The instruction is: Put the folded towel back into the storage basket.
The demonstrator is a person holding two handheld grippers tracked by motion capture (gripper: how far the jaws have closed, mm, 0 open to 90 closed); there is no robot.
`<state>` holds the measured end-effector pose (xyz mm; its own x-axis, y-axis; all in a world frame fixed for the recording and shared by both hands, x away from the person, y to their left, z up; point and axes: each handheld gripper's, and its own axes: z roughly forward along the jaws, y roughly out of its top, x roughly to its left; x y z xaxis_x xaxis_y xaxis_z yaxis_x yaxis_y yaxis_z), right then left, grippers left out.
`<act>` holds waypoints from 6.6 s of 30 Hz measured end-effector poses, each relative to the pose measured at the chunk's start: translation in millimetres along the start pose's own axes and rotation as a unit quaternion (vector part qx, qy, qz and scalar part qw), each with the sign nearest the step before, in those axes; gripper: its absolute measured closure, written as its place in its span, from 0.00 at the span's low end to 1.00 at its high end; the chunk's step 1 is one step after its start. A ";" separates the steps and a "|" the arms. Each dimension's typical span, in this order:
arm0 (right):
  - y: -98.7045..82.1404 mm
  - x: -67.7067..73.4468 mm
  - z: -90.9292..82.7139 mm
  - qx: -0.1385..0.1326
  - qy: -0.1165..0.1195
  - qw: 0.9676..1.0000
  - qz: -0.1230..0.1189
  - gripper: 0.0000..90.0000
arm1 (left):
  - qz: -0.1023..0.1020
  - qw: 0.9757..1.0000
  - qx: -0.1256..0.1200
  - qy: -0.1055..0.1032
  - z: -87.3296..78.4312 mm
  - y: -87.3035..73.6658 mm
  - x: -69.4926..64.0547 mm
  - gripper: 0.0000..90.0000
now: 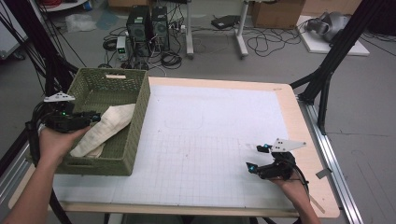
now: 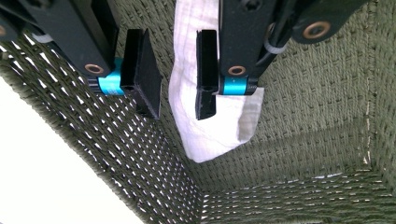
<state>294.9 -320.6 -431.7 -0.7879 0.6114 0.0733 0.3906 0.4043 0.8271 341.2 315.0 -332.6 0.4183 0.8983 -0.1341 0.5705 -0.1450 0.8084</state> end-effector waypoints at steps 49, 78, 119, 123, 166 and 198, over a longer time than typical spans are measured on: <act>2.2 2.7 -2.7 -0.014 -0.003 1.000 0.004 0.14 | 0.022 0.998 -0.040 -0.043 -10.3 7.7 -20.7 0.59; 3.0 5.3 -4.1 -0.022 -0.003 1.000 0.010 0.14 | 0.057 0.991 -0.080 -0.096 -11.3 18.6 -69.3 0.41; 4.0 6.2 -5.5 -0.026 -0.001 1.000 0.008 0.14 | 0.101 0.978 -0.106 -0.149 29.0 15.8 -179.1 0.37; 4.1 5.6 -5.5 -0.027 -0.004 1.000 0.006 0.14 | 0.102 0.978 -0.102 -0.150 35.6 11.5 -185.4 0.37; 5.5 7.3 -5.4 -0.029 -0.002 1.000 0.006 0.14 | 0.112 0.978 -0.072 -0.160 81.3 -36.1 -213.3 0.36; 5.0 12.8 -1.9 -0.024 0.004 1.000 -0.001 0.14 | 0.126 0.977 -0.059 -0.164 86.1 -69.9 -215.0 0.36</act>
<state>285.8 -312.0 -425.5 -0.7926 0.6051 0.0747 0.3653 0.3732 0.8528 272.2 96.2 -409.6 0.7496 0.6566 -0.0836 0.3439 -0.2784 0.8968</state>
